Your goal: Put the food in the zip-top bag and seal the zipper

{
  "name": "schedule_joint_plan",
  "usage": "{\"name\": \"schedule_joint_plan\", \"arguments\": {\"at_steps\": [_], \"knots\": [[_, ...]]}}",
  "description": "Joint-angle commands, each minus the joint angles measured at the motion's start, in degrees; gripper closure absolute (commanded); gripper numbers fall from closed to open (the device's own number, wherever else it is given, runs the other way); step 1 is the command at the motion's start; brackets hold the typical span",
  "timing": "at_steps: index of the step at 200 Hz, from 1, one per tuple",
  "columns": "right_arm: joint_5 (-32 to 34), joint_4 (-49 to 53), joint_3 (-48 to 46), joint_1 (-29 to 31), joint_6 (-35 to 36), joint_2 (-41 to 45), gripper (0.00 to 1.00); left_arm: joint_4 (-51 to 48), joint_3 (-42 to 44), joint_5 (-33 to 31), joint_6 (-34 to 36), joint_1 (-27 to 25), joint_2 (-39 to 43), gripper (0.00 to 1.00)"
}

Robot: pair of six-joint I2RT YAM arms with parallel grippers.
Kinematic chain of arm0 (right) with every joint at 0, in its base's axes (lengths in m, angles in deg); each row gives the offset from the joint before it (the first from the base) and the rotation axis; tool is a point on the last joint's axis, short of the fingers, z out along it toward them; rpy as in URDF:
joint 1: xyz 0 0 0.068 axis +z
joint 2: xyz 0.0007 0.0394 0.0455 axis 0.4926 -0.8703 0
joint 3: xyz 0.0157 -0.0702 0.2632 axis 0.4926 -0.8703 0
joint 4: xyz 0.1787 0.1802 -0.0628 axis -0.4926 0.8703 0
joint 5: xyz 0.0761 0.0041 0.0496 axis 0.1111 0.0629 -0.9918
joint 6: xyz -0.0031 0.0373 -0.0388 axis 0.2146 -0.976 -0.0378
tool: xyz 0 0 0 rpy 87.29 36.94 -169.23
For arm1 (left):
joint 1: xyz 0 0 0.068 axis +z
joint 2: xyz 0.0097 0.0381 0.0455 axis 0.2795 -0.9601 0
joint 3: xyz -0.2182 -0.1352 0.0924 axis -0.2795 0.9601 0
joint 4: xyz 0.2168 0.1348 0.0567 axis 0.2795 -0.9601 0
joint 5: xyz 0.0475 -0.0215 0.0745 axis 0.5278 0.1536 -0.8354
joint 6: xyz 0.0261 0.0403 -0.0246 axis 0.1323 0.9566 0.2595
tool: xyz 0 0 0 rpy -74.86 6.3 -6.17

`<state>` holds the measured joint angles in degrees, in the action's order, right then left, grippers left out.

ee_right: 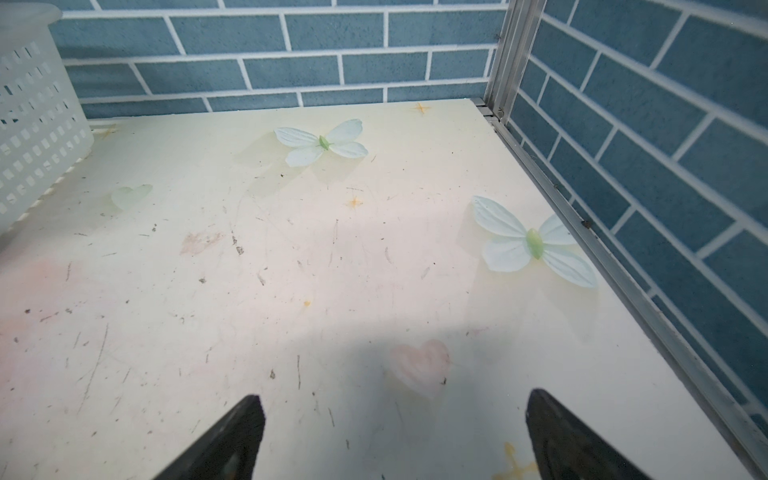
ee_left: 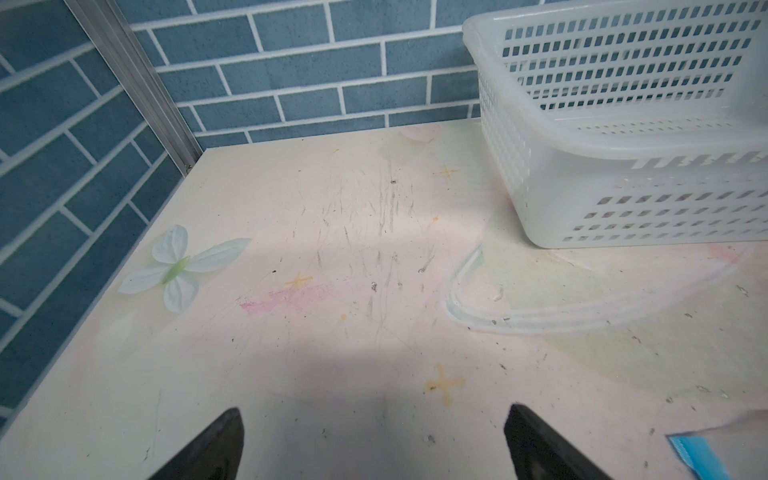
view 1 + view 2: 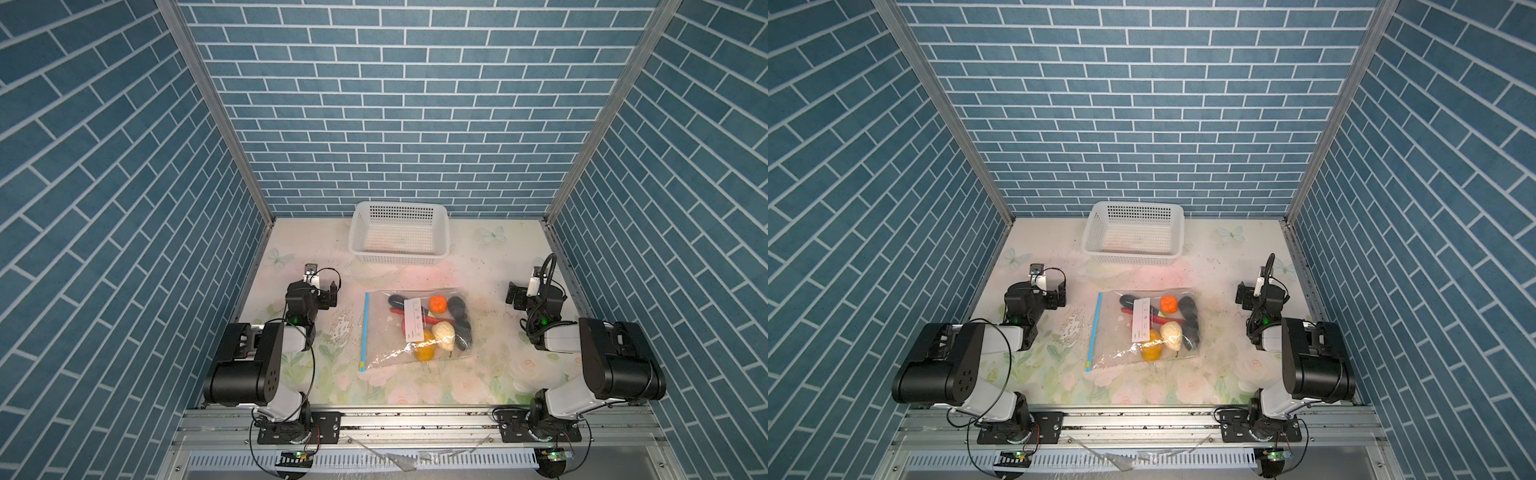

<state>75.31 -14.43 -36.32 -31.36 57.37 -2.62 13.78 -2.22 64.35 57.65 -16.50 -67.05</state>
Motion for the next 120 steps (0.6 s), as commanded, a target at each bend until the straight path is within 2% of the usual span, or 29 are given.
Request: {"name": "schedule_joint_plan", "arguments": {"at_steps": [1, 17, 36, 75, 120], "knots": [[-0.3, -2.1, 0.1, 0.9, 1.7, -0.1, 0.01, 0.6, -0.8, 0.3, -0.5, 0.4, -0.2, 0.01], [-0.6, -1.5, 0.4, 0.9, 1.4, -0.1, 0.01, 0.8, -0.6, 0.1, -0.4, 0.3, -0.2, 0.01], [-2.4, 0.1, 1.3, 0.1, 0.9, -0.1, 0.01, 2.0, 0.0, -3.2, -1.2, 0.1, 0.0, 0.01], [-6.1, 0.9, 1.8, -1.3, 0.4, -0.4, 0.01, 1.9, 0.0, -3.1, -1.2, 0.1, 0.1, 0.01], [-6.3, 1.2, 2.0, -1.6, 0.3, -0.4, 0.01, 1.8, 0.0, -3.1, -1.2, 0.1, 0.1, 0.01]]}}
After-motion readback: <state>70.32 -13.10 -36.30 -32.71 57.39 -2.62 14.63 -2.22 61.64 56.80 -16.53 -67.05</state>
